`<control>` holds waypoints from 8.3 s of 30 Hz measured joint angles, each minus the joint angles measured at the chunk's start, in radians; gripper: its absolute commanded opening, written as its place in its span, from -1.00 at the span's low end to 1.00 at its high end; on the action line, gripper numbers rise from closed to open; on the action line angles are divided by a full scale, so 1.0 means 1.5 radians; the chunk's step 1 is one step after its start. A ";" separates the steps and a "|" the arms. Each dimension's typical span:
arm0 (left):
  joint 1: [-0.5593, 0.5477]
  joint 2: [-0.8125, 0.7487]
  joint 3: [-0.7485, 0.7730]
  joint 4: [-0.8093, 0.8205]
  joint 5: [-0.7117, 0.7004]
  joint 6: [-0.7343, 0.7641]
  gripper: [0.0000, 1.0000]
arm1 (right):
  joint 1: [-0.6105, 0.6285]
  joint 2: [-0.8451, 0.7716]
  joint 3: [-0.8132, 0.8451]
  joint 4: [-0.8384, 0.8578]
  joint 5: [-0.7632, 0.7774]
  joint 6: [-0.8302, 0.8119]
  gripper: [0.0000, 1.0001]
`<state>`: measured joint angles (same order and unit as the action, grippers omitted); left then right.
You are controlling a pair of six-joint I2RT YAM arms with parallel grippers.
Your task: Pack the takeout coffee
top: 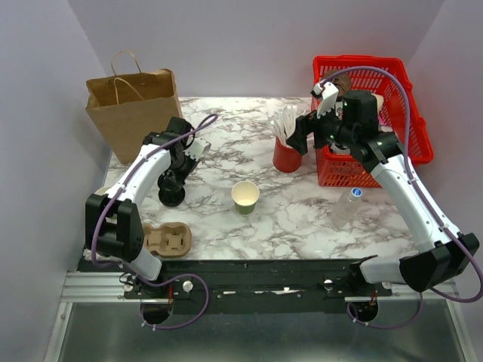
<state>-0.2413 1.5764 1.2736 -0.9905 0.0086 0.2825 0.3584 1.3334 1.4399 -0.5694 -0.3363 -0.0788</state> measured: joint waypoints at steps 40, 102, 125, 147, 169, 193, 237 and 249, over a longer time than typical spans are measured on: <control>0.066 -0.047 0.096 -0.197 0.570 0.263 -1.00 | 0.000 0.024 0.005 -0.002 -0.088 -0.003 1.00; -0.013 0.246 0.126 -0.244 0.961 0.399 -0.89 | 0.110 0.219 -0.109 0.110 -0.379 -0.206 1.00; 0.030 0.246 0.126 -0.244 0.962 0.377 -0.46 | 0.145 0.299 -0.029 0.159 -0.351 -0.168 0.98; 0.063 0.252 0.126 -0.246 0.963 0.466 0.08 | 0.154 0.360 0.037 0.175 -0.301 -0.104 0.98; 0.063 0.292 0.163 -0.247 0.964 0.461 0.97 | 0.154 0.368 0.041 0.175 -0.281 -0.093 0.98; 0.063 0.190 0.178 0.096 0.708 -0.042 0.97 | 0.155 0.368 0.036 0.175 -0.277 -0.092 0.98; -0.003 0.055 -0.081 0.325 0.493 -0.154 0.97 | 0.155 0.385 0.038 0.153 -0.237 -0.105 0.99; -0.009 0.055 -0.081 0.324 0.492 -0.159 0.98 | 0.151 0.352 0.036 0.149 -0.214 -0.109 1.00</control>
<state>-0.2550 1.6592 1.1526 -0.5049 0.7460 0.0437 0.5854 1.8610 1.4944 -0.3466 -0.6567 -0.2417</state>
